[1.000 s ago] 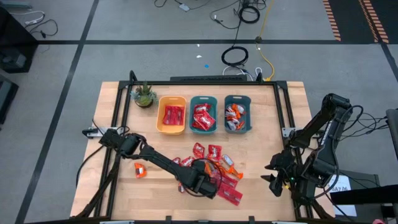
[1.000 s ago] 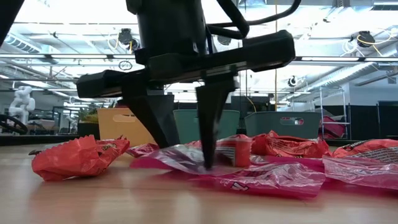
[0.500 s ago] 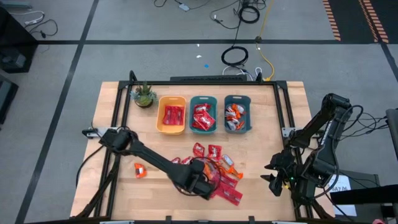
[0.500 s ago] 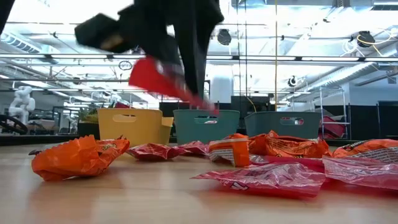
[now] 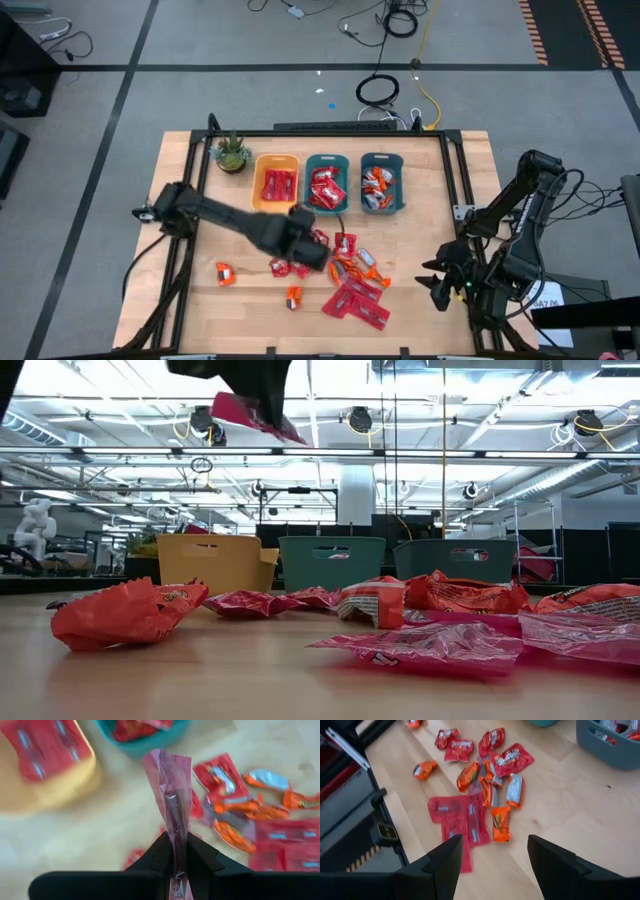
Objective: Sort candy
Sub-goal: Put the red candy into the top left yellow bin
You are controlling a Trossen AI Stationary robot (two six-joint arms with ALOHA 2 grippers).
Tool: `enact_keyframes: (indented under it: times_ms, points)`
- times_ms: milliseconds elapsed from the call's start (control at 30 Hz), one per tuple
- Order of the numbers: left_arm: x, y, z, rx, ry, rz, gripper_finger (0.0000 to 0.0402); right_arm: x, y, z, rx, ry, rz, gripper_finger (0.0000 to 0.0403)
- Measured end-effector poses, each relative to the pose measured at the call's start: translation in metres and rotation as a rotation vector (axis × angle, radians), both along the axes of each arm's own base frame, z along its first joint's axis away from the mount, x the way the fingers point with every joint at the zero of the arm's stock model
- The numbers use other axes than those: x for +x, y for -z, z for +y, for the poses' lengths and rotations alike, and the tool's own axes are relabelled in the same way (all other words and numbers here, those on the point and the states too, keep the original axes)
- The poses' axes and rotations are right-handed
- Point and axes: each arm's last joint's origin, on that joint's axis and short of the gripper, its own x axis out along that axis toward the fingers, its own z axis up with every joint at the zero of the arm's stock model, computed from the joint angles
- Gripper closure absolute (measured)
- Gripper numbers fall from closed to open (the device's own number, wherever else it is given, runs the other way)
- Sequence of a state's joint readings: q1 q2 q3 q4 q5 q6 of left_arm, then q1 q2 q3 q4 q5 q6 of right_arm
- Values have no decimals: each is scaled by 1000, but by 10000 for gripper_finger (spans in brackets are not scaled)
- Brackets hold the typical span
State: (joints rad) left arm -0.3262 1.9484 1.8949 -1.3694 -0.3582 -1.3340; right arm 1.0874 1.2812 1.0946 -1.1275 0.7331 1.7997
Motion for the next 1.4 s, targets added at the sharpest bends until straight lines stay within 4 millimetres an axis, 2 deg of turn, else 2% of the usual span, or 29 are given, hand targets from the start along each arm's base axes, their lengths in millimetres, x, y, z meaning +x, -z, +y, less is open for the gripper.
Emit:
enact_keyframes:
  times_ms: [233, 500, 633, 867, 1000, 1167, 1400]
  points:
    - [-14, -1, 72, 21, 69, 10, 352, 6, 1, -3, 33, 79, -13, 188]
    - [-57, 34, 147, -66, 49, -60, 352, 22, 11, -5, 50, 207, -9, 188]
    - [-78, 50, 174, -70, -13, -90, 352, 31, 17, -6, 49, 268, -1, 188]
    - [-92, 65, 205, -87, -9, -44, 352, 47, 25, -10, 26, 337, 12, 188]
    - [-96, 75, 216, -80, 9, 50, 352, 57, 28, -14, -7, 337, 23, 188]
    - [-96, 85, 223, -79, 83, 132, 352, 74, 31, -24, -102, 317, 9, 188]
    - [-93, 97, 226, -71, 135, 197, 328, 113, 27, -41, -171, 218, -32, 188]
